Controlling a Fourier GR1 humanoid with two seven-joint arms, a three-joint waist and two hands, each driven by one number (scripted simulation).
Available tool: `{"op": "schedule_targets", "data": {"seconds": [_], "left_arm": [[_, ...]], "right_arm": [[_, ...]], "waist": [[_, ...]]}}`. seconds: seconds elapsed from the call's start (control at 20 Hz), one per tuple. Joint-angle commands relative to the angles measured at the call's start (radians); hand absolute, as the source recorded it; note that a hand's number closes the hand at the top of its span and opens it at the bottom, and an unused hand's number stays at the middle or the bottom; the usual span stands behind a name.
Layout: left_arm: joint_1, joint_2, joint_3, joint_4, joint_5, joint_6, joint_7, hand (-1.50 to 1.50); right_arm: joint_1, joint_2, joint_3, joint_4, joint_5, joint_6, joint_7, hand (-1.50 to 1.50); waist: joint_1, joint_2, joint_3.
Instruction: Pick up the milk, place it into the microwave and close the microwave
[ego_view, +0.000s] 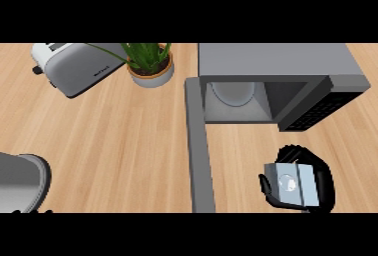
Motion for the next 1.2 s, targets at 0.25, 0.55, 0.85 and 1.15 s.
{"op": "schedule_targets", "data": {"seconds": [0.25,0.55,0.85,1.15], "left_arm": [[-0.06,0.028,0.087,0.056,0.045,-0.023,-0.002,-1.5],[-0.034,0.026,0.103,0.086,0.067,-0.055,-0.016,-1.5],[0.003,-0.002,0.066,0.03,0.033,-0.037,0.003,-1.5],[-0.063,0.035,0.145,0.025,0.126,-0.042,0.062,-1.5]], "right_arm": [[-0.119,0.006,0.108,-0.033,0.052,-0.206,0.108,1.5],[-0.293,0.006,0.153,0.155,0.037,-0.312,0.111,1.5],[-0.434,0.007,0.138,0.327,0.108,-0.425,0.186,1.5],[-0.641,0.006,0.053,0.692,-0.037,-0.439,0.035,1.5]], "waist": [[0.013,0.005,0.001],[0.02,0.006,0.001],[0.022,0.006,0.001],[0.033,0.013,0.002]]}}
